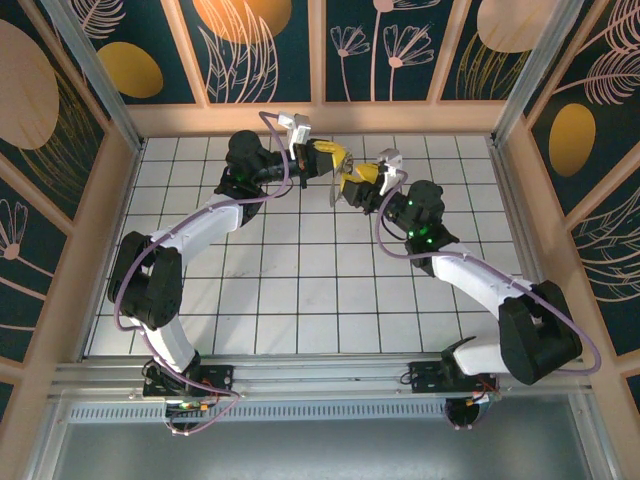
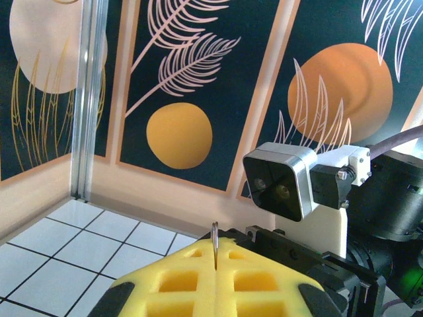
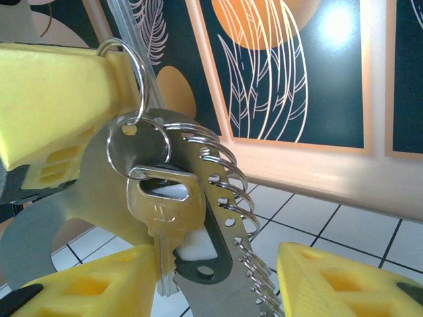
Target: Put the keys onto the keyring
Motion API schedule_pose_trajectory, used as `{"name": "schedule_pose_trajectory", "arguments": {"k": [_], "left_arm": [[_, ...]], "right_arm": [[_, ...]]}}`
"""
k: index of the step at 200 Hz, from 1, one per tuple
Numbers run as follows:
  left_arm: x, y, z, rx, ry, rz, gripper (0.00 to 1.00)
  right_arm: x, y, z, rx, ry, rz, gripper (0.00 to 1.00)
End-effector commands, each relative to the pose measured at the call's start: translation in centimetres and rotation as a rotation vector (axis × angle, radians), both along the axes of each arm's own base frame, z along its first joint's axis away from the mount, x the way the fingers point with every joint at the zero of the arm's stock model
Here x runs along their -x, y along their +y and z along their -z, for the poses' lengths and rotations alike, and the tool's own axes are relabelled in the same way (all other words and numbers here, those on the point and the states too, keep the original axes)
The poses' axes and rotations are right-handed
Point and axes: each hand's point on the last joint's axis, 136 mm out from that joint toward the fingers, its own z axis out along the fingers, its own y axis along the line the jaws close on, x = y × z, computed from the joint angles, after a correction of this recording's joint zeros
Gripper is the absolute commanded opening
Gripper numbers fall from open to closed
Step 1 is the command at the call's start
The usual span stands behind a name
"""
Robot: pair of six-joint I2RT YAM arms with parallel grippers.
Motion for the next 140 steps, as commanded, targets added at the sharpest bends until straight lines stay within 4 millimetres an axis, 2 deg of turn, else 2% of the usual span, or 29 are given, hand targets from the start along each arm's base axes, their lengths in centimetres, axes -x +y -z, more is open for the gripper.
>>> {"name": "schedule_pose_trajectory", "arguments": {"k": [1, 19, 62, 90, 110, 140], "left_arm": [[1.1, 0.5, -2.8, 0.039, -0.069, 0.012, 0.00], [1.1, 0.5, -2.9, 0.039, -0.069, 0.013, 0.00], [1.1, 0.5, -2.9, 0.040, -0.067, 0.013, 0.00], [1.1, 0.5, -2.8, 0.036, -0.068, 0.012, 0.00], [1.1, 0.5, -2.8, 0.035, -0.068, 0.013, 0.00], [1.1, 0.5, -2.8, 0.034, -0.066, 0.013, 0.00]], "right_arm": [[-0.5, 0.2, -2.7, -0.020, -0.084, 0.010, 0.51], [-1.2, -0.3, -2.8, -0.020, -0.080, 0.055, 0.48], [-0.9, -1.5, -3.0, -0.020, -0.097, 0.081, 0.31], [-0.4, -1.4, -2.8, -0.011, -0.102, 0.064, 0.31], [-0.2, -1.3, -2.9, -0.012, -0.108, 0.047, 0.47], [-0.7, -1.3, -3.1, -0.024, -0.108, 0.062, 0.48]]}}
